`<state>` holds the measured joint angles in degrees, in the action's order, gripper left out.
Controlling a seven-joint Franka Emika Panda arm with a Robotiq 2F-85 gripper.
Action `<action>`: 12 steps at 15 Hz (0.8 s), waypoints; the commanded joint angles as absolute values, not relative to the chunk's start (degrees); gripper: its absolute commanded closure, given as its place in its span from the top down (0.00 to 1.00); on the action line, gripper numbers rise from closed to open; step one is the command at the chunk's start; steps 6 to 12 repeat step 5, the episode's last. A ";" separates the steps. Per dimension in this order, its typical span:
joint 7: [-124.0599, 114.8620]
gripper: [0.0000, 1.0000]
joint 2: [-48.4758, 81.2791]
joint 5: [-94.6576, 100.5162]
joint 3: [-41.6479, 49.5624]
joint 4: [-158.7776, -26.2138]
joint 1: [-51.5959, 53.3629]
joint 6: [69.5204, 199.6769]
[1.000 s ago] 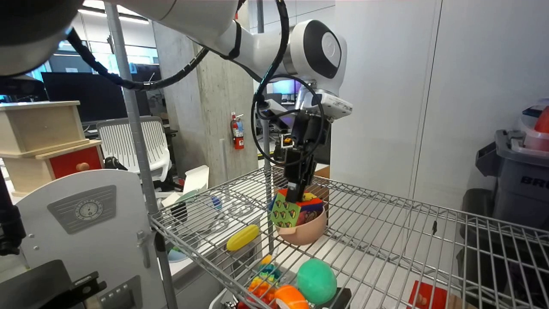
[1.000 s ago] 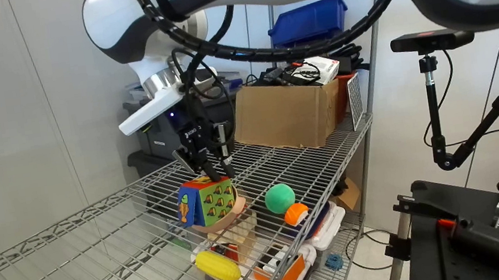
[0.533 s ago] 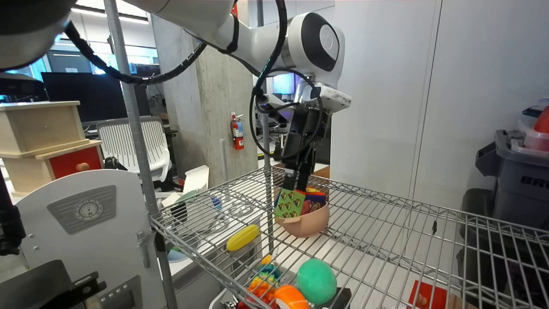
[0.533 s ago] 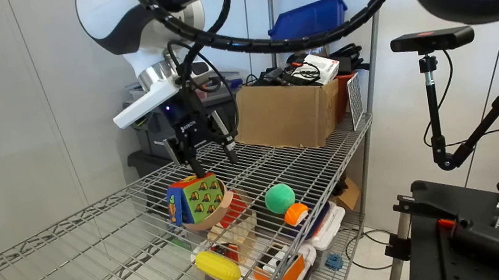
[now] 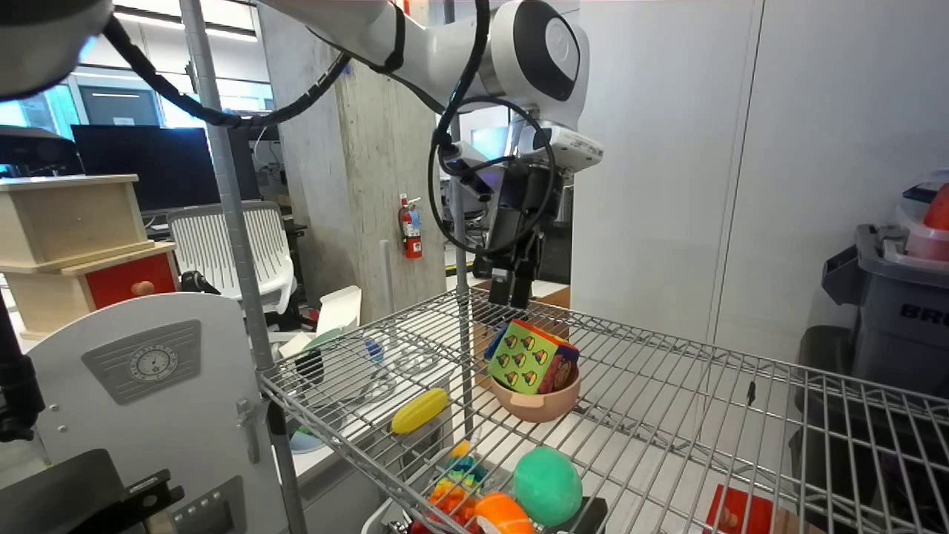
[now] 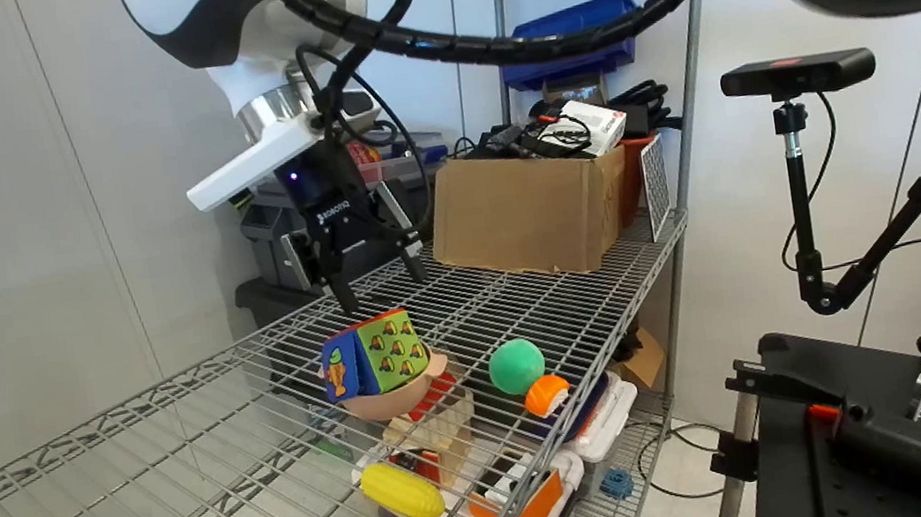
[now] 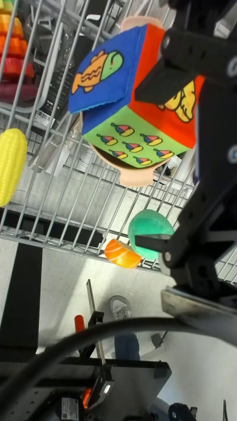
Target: Put the cube-shaped object into the pot
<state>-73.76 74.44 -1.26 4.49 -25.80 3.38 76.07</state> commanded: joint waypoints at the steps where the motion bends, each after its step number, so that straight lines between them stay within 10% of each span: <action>1: -70.85 1.00 72.83 -0.22 4.35 -26.18 3.65 76.11; 12: -72.19 1.00 73.49 -0.97 4.20 -26.15 3.32 76.03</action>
